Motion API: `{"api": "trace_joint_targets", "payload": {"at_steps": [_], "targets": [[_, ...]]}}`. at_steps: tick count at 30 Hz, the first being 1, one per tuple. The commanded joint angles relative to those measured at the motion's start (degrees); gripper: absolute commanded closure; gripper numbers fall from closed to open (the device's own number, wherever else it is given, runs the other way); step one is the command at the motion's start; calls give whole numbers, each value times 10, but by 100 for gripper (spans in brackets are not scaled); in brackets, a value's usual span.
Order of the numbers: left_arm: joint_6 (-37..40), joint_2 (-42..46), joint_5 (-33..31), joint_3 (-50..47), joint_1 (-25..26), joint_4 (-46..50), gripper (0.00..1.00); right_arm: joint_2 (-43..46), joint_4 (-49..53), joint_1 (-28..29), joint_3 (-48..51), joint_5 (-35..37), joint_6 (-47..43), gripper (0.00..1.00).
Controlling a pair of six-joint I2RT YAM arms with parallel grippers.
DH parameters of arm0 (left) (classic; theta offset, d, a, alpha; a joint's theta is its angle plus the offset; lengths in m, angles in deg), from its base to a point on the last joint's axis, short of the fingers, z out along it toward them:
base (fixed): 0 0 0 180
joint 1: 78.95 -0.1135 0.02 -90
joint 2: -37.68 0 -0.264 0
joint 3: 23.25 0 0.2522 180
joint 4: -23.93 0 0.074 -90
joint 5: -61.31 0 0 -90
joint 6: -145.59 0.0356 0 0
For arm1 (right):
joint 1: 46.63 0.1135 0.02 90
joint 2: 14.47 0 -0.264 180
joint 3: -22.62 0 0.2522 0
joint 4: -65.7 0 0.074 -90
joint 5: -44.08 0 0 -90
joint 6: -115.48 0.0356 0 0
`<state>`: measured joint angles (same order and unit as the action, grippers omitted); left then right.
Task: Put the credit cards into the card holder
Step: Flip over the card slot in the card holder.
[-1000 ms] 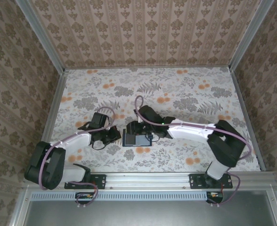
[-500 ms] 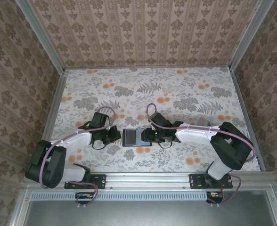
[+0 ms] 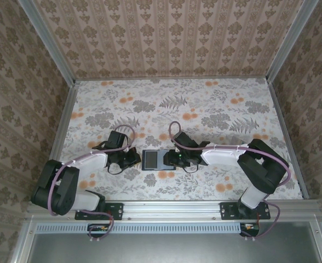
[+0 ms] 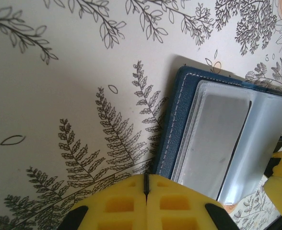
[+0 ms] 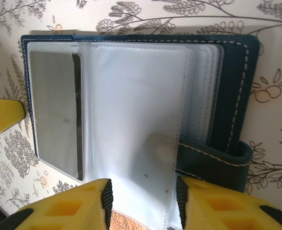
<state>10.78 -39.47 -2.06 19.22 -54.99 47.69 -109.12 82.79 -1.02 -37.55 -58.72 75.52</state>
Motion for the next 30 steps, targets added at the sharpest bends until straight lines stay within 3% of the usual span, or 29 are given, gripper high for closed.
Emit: {"api": "trace_joint_targets", "payload": {"at_steps": [1,11,15,19,23,30], "targets": [[9,-6,7,12,3,-9,97,-5,-12,-2,-7,-21,2,62],[10,1,9,19,7,7,97,-15,-14,-2,-31,-36,-7,75],[9,17,-3,17,-5,12,97,-31,-54,-2,-37,-62,-8,72],[20,26,25,20,-49,23,96,-60,-114,9,-61,-86,16,66],[20,43,45,23,-103,32,87,-104,-134,34,-126,-98,38,60],[40,73,27,31,-156,57,80,-109,-97,45,-166,-90,1,59]]}}
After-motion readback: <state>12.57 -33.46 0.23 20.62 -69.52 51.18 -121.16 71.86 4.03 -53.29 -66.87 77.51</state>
